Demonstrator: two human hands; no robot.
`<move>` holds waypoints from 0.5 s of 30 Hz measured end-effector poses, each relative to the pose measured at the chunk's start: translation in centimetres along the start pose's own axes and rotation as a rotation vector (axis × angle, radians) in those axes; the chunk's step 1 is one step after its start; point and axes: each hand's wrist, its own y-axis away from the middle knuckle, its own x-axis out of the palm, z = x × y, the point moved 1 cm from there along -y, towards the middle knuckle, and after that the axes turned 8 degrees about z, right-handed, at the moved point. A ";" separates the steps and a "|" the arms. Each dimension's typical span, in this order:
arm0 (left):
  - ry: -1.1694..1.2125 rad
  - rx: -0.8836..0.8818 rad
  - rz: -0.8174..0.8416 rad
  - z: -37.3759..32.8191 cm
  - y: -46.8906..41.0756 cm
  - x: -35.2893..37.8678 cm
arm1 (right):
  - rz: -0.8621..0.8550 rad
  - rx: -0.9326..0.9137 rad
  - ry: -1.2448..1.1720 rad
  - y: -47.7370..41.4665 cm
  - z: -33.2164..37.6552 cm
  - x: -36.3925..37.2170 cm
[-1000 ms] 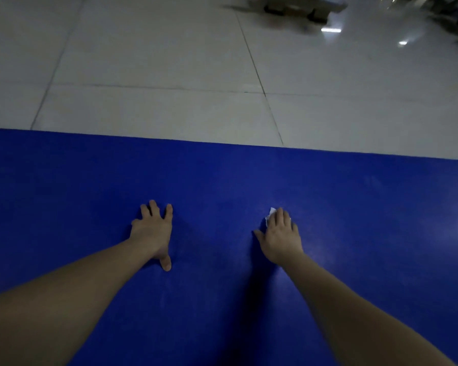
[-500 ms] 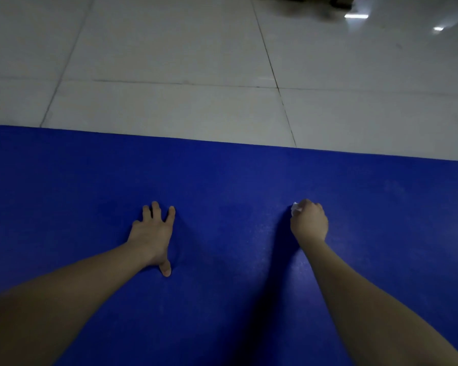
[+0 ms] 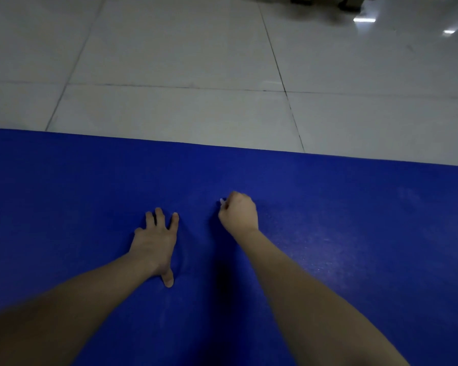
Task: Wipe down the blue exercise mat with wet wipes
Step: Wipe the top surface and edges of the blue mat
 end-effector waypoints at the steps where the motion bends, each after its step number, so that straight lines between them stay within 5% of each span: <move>1: 0.002 0.001 0.008 0.0 0.0 -0.1 | 0.017 -0.014 0.006 -0.2 -0.1 -0.1; 6: 0.021 0.025 0.069 0.5 0.7 -0.8 | -0.041 0.051 0.040 -0.3 -4.1 -2.7; 15: 0.281 -0.049 0.033 0.4 -0.6 -3.6 | -0.283 0.527 -0.116 -1.3 -18.1 -9.3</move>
